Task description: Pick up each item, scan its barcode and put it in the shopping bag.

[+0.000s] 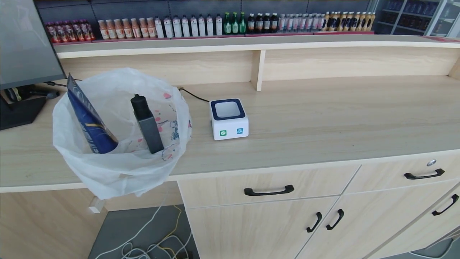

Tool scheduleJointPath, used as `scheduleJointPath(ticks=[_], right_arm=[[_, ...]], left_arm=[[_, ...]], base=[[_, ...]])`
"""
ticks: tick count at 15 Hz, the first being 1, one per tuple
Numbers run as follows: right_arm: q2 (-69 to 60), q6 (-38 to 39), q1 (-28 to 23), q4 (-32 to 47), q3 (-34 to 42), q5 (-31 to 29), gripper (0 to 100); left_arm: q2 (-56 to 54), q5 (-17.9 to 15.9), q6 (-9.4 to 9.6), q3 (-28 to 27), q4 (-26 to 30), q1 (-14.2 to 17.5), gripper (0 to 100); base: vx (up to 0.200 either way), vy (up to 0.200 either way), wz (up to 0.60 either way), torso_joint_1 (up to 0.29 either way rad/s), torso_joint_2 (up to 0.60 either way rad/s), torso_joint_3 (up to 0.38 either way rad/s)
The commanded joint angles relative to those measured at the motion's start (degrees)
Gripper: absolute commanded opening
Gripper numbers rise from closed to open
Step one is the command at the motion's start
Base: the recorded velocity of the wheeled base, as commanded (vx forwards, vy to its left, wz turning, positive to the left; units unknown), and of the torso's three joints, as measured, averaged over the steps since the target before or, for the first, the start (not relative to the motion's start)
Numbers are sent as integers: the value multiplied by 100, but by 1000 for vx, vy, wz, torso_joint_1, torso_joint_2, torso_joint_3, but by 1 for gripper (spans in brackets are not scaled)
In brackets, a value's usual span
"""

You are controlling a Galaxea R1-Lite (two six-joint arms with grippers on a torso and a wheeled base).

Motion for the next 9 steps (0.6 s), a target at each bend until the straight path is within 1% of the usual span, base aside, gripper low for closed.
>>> scheduleJointPath(ticks=[1, 9], right_arm=[[2, -8, 5, 1, 2, 3, 100], [2, 1, 5, 1, 2, -6, 100]], left_arm=[[-2, 0, 1, 0, 0, 7, 100], [-2, 0, 1, 0, 0, 7, 100]], base=[[0, 0, 0, 0, 0, 0], [0, 0, 0, 0, 0, 0]])
